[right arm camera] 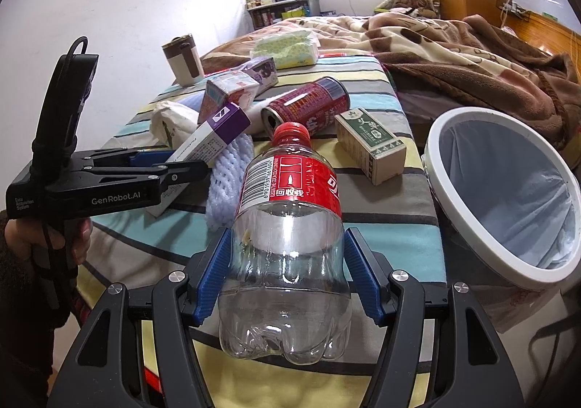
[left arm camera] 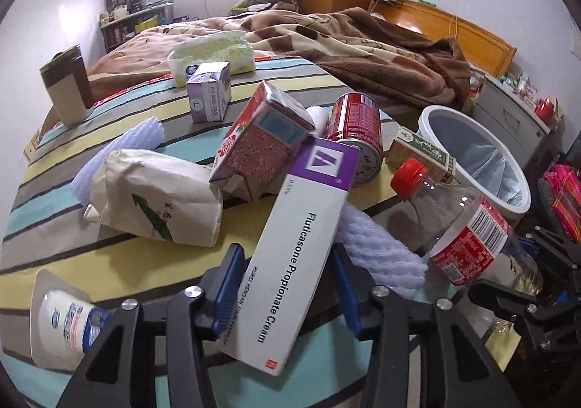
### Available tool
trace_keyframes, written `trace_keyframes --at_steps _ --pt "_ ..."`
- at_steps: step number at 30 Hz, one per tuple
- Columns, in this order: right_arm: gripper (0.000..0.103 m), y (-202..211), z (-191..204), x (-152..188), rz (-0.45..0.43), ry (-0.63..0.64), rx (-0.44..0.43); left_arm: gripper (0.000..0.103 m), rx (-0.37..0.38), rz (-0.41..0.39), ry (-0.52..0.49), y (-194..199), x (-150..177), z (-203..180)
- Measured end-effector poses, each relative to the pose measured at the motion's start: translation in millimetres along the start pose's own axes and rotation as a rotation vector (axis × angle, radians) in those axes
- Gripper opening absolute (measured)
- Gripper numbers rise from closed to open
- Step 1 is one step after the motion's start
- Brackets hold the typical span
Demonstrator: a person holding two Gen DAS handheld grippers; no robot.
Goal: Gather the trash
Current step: 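Carry bottle and cream box over the white bin and open both grippers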
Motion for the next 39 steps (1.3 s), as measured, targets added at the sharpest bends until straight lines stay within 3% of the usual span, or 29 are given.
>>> trace_keyframes --at_steps 4,13,21,29,32,39 --pt "0.064 4 1 -2 -0.023 0.011 -0.015 0.041 -0.01 -0.025 0.025 10 2 -4" --pt "0.064 22 -7 -13 -0.101 -0.017 -0.036 0.039 -0.022 -0.094 0.052 40 -1 -18" --pt "0.064 40 -36 -30 -0.168 -0.054 0.027 0.039 0.003 -0.146 0.062 55 -21 -42" --pt "0.064 43 -89 -48 -0.187 -0.113 0.143 0.039 0.067 -0.16 0.028 38 -45 -95" --pt "0.064 41 -102 -48 -0.18 -0.118 0.182 0.039 0.126 -0.149 0.032 25 -54 -117" --pt "0.064 32 -141 -40 -0.135 -0.164 0.24 0.039 0.157 -0.098 -0.003 -13 -66 -169"
Point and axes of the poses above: each gripper's, at about its wrist camera, not at the fingertips, and y roughly against the way its jaws point, z to its left, x to its underside, the point moved 2 cm from there along -y, roughly the way its jaws point, and after that the axes turned 7 degrees about -z, right-handed, at the moved point
